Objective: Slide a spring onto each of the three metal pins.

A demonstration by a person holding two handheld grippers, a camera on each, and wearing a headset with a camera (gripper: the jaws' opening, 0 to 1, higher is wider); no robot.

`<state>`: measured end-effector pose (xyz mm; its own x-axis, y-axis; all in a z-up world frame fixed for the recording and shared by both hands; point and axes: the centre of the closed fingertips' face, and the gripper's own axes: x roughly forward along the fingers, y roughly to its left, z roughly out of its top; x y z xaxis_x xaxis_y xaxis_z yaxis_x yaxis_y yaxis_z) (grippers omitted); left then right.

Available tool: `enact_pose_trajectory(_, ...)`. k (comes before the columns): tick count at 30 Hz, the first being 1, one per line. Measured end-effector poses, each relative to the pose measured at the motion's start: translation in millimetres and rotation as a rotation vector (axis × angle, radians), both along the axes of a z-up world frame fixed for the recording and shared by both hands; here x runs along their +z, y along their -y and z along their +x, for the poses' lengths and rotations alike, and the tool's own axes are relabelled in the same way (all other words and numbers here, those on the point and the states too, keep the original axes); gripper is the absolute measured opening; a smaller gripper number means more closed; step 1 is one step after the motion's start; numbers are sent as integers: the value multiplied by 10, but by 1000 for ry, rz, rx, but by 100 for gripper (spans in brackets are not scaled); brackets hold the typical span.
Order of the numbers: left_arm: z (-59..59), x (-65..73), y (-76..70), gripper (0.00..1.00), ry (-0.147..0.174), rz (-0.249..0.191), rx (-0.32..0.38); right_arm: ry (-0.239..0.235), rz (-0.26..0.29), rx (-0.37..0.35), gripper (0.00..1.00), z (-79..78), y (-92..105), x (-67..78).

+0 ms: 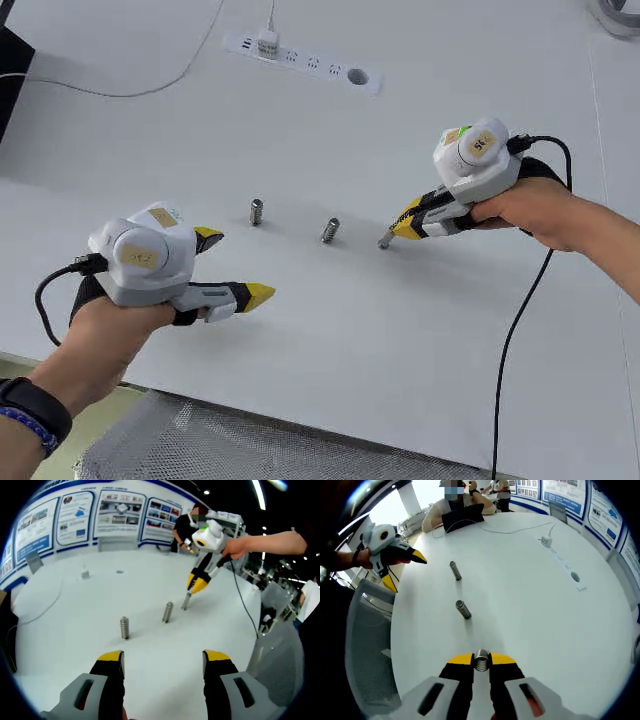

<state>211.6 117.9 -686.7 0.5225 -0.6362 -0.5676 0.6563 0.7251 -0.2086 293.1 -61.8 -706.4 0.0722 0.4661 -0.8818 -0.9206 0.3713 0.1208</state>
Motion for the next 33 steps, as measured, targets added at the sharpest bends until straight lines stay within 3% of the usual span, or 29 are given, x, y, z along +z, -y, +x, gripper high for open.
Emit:
enact_pose_trajectory(14,-30,-27,-34,64,-7,-2,10,6,-23,26,13,-1,-27,-71)
enact_pose_trajectory(33,-28,-36,-95,63,-12,-4,24,8,-63,51,13,-39,-29,-271)
